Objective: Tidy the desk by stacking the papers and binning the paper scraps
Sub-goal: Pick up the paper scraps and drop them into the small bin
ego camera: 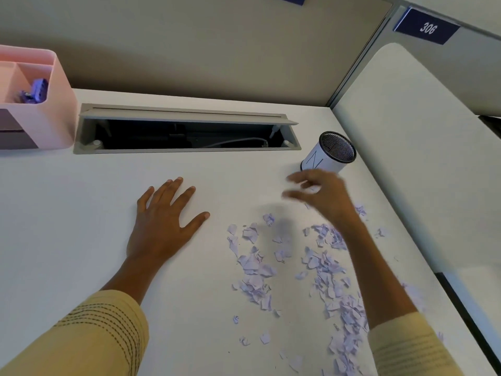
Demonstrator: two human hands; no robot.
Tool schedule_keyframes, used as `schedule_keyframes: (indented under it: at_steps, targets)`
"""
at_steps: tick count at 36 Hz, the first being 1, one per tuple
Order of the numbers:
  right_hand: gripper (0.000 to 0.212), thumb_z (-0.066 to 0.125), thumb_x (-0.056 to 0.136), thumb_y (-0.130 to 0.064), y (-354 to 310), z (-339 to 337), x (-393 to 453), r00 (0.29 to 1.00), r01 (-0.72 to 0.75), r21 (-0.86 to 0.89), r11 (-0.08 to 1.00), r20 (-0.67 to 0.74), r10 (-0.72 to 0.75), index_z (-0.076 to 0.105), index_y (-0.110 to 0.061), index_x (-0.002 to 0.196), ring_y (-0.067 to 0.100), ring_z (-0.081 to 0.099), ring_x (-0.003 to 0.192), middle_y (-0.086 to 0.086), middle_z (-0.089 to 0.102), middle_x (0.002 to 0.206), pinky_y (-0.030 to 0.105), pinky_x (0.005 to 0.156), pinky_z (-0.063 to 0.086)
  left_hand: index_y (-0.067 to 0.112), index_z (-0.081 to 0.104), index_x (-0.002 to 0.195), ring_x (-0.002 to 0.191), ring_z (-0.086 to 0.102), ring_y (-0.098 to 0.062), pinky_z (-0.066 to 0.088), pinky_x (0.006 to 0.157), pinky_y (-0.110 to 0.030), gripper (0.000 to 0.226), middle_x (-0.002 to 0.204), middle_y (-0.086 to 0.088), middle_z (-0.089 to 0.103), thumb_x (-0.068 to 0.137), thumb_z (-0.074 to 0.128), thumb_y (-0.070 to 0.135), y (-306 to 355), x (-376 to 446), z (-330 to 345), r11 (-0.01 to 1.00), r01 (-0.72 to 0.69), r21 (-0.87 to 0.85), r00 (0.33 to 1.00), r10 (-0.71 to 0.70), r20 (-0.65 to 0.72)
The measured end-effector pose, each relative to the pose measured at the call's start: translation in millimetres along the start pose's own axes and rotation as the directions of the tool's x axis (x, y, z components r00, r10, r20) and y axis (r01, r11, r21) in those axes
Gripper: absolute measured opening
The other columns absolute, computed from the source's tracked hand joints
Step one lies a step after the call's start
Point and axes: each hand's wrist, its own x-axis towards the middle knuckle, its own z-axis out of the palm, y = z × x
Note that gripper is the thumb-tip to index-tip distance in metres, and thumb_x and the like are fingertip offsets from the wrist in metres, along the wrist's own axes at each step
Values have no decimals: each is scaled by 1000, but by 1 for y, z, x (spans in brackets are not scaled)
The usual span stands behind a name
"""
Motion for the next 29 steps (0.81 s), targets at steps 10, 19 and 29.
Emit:
schedule_keyframes:
  at_steps: [10, 19, 29]
  targets:
    - [56, 84, 60, -46, 3, 79, -48, 949, 117, -261, 958, 313, -31, 64, -36, 111, 12, 40, 106, -6, 43, 116, 31, 83, 46, 22, 49, 139, 142, 29, -22, 13, 117, -44, 74, 152, -4, 37, 86, 29, 69, -1, 0, 1, 1000, -8, 3, 1000, 8, 2]
    - [13, 74, 75, -3, 10, 64, -44, 945, 56, -184, 981, 326, 8, 77, -15, 80, 10, 57, 71, 0, 63, 87, 9, 64, 44, 23, 49, 139, 142, 29, -21, 14, 118, -45, 74, 152, -3, 36, 85, 29, 70, -1, 0, 1, 1000, -4, -4, 1000, 4, -1]
    - [20, 75, 72, 2, 12, -8, -6, 989, -142, -27, 990, 30, 142, 75, -17, 79, 0, 61, 51, -5, 70, 64, 7, 56, 46, 22, 51, 138, 142, 30, -21, 13, 117, -44, 74, 152, -3, 37, 86, 30, 69, -2, 0, 3, 1000, -5, 19, 1000, 5, -3]
